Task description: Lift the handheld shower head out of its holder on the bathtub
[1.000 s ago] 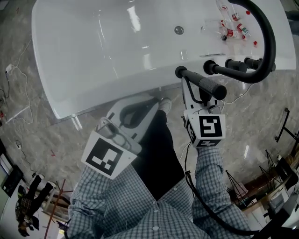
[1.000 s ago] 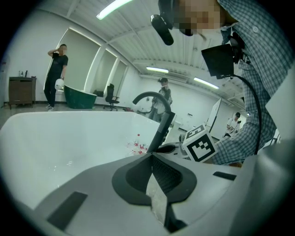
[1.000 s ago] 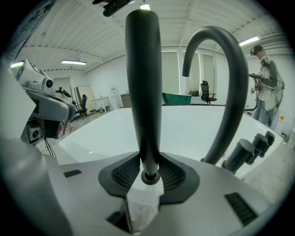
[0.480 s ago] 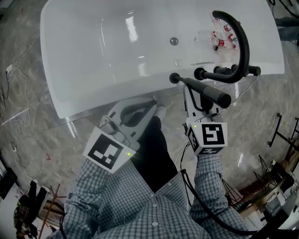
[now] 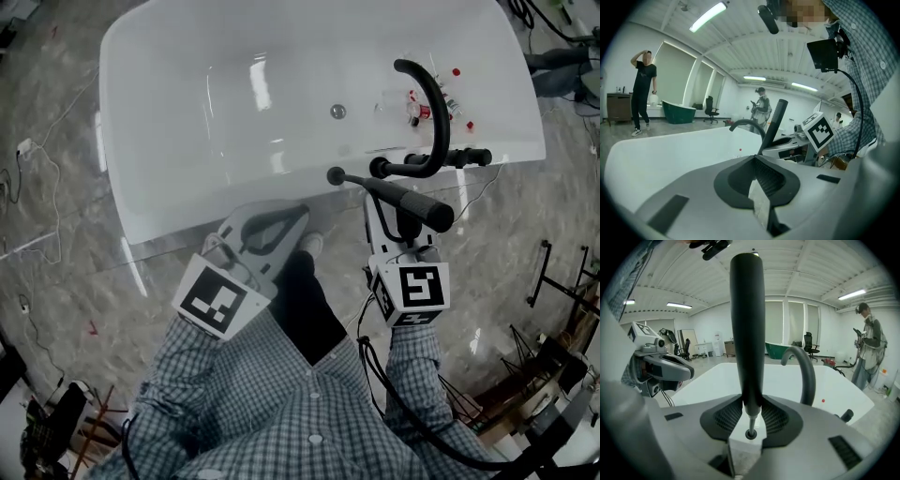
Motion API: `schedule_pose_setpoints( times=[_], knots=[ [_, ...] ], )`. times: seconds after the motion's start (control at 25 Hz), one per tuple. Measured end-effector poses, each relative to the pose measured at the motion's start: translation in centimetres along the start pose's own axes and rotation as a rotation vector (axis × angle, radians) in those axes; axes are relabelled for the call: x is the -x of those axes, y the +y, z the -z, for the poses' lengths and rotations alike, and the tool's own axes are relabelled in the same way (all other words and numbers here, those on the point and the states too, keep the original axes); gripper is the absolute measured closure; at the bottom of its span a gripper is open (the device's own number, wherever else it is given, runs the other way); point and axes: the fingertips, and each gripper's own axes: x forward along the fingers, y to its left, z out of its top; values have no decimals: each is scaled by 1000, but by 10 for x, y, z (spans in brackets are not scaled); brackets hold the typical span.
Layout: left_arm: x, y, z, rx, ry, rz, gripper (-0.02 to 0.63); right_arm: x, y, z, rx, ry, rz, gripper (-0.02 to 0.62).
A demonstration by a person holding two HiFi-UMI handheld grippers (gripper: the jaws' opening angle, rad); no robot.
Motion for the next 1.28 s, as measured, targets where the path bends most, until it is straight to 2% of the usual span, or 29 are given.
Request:
schedule_pose_setpoints(
  times=[0.56,1.28],
  knots=[
    [36,-35,-86,-32,-61,22,601,68,6,-80,19,-96,26,471],
    [63,-59,-172,-122,-179,41,601,144,-8,-184,42,-320,77,474]
  ],
)
